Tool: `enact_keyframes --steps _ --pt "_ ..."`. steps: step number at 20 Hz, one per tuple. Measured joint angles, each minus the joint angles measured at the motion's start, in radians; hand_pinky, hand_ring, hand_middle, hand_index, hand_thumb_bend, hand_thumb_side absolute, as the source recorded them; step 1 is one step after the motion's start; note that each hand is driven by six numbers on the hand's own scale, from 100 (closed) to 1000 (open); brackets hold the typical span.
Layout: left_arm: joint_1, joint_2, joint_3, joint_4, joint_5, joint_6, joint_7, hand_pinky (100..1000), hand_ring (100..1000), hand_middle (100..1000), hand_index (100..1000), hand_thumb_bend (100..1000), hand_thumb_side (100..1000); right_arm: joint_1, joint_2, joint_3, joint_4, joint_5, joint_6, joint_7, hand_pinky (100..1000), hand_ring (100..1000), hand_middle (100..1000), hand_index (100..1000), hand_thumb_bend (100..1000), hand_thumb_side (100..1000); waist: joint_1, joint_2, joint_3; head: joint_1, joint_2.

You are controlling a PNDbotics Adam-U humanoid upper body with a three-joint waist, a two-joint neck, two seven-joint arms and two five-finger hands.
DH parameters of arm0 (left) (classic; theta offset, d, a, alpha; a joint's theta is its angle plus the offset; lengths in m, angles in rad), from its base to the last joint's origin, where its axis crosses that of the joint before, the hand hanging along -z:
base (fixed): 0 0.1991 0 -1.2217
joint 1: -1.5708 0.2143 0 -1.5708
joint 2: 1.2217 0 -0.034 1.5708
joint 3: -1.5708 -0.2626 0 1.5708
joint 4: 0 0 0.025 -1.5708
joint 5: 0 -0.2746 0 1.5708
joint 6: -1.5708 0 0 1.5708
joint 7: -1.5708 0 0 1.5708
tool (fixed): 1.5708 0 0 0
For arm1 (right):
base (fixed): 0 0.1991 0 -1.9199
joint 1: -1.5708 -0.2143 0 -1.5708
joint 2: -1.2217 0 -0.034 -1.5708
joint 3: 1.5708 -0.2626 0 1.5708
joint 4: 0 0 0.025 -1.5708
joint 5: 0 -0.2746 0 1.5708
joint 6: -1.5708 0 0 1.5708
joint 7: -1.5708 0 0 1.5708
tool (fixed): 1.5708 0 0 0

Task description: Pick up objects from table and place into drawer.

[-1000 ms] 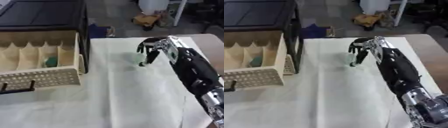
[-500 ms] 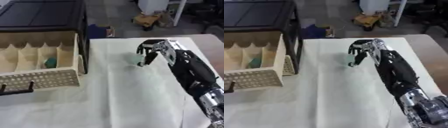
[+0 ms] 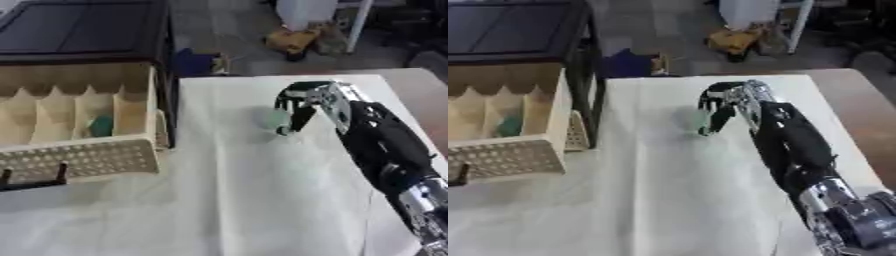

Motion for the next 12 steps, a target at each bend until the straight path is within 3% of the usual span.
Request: enact_keyframes --steps 12 --pt "0.003 -0.008 0.000 0.000 -0.001 0.000 0.000 100 100 100 704 156 965 -0.001 0.001 -0.006 0.010 0.012 0.017 -0.014 347 601 672 779 338 326 0.001 0.002 0.001 -0.007 -0.004"
